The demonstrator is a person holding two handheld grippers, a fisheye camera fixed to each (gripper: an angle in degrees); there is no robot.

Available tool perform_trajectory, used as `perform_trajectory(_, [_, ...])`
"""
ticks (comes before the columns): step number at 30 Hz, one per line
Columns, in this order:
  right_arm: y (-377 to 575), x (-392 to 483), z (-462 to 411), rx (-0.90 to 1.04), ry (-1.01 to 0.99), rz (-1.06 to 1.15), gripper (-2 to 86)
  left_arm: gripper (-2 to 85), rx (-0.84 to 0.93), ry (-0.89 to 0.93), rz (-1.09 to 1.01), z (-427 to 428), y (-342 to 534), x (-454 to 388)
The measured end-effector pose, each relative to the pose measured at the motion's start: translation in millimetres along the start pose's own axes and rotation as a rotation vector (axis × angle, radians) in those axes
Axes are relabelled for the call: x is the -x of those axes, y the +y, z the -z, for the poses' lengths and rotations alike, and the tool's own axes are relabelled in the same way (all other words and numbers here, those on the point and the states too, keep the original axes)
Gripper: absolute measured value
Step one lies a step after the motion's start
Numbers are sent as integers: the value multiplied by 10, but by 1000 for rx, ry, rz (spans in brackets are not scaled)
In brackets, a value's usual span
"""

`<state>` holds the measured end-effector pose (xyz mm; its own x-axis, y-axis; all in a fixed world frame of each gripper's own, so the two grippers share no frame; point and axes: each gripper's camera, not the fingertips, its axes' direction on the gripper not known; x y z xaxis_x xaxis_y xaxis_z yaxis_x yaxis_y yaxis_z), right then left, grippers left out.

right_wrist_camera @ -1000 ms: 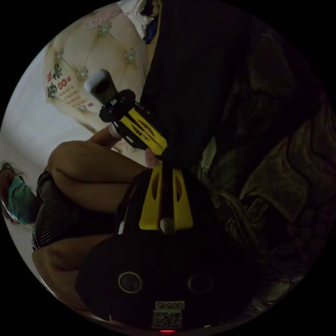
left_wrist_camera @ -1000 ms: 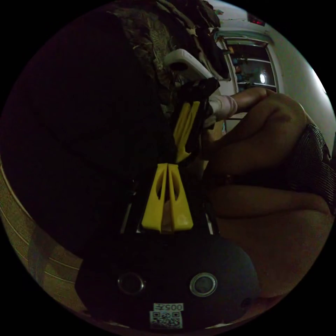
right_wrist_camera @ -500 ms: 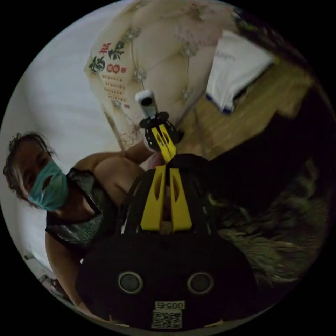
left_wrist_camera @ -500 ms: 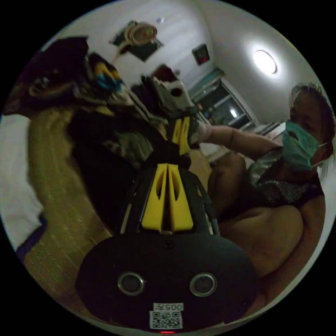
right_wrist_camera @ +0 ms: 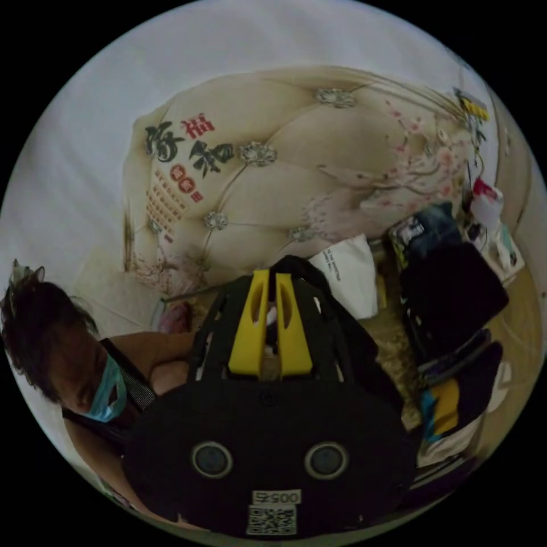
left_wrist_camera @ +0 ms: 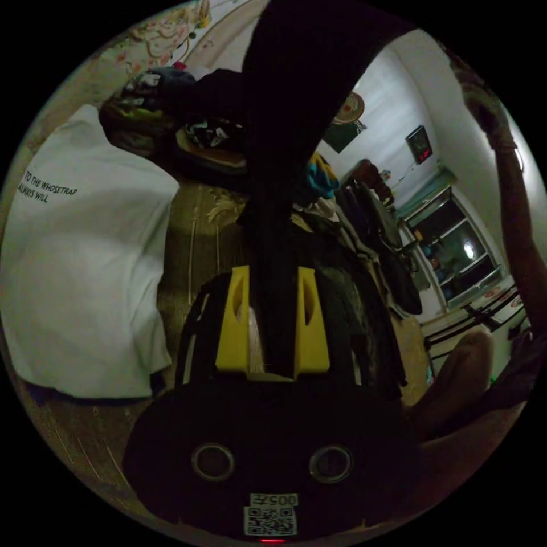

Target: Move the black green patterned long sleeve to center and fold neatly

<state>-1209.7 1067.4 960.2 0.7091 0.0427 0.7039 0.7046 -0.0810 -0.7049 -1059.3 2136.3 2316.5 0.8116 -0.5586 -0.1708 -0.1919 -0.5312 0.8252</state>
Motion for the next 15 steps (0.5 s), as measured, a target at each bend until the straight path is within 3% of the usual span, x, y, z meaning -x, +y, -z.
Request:
perform_trajectory(4, [-152,119,64,65,-17,17,-16,144,33,-124,-34,-172,-323,163])
perform_trajectory(8, [-80,130,180,88,-50,3,-17,39,91,-95,-37,-407,-512,294])
perform_trajectory(12, [270,107,687,14,-52,-18,-17,24,84,-214,-78,-510,-570,236])
perform_trajectory(15, [816,20,1247,-69,-49,-95,-16,43,113,-178,-223,-585,-620,66])
